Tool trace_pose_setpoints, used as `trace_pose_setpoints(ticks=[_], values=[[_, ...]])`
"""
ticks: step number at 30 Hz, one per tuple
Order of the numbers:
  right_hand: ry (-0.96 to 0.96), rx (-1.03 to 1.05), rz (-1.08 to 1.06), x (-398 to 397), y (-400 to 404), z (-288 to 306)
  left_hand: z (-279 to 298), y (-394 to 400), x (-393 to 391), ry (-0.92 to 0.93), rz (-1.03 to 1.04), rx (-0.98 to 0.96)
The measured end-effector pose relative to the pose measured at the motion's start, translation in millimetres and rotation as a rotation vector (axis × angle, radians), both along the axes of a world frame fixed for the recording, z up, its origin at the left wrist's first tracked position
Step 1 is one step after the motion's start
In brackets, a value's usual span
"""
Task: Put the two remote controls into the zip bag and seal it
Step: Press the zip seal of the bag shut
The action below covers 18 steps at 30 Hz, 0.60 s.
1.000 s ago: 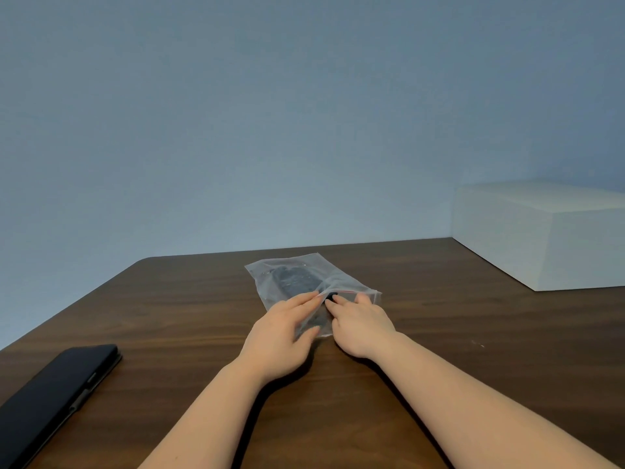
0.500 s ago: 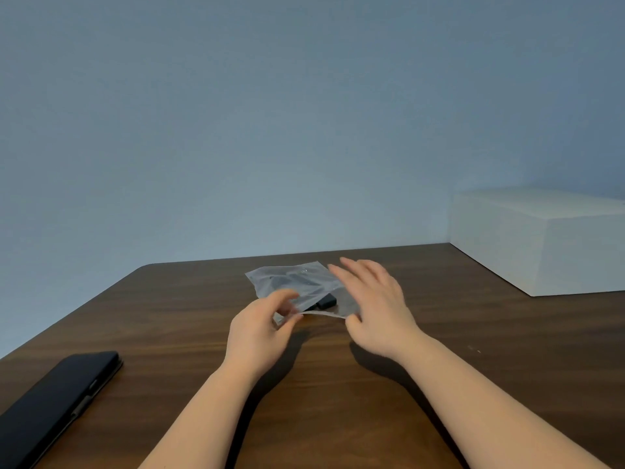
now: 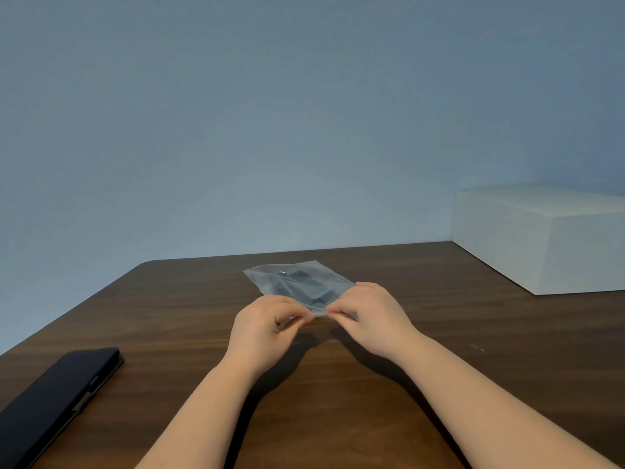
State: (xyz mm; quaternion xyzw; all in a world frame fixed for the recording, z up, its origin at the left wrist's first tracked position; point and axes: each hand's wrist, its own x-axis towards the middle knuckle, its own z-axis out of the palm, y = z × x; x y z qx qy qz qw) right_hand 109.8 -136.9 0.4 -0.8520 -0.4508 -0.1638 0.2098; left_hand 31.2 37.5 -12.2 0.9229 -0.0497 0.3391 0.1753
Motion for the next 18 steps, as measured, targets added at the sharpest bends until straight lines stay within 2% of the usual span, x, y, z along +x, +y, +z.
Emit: trace_pose_setpoints(ticks=[4,9,18], values=[[0.012,0.047,0.013,-3,0,0,-2,0,0,-0.016,-0.021,-0.005],[-0.014,0.010,0.040,-7,5,-2,-3,0,1,-0.018,-0.028,-0.012],[-0.004,0.018,0.015,-11,12,-4,-1,-4,-1,0.042,-0.062,-0.085]])
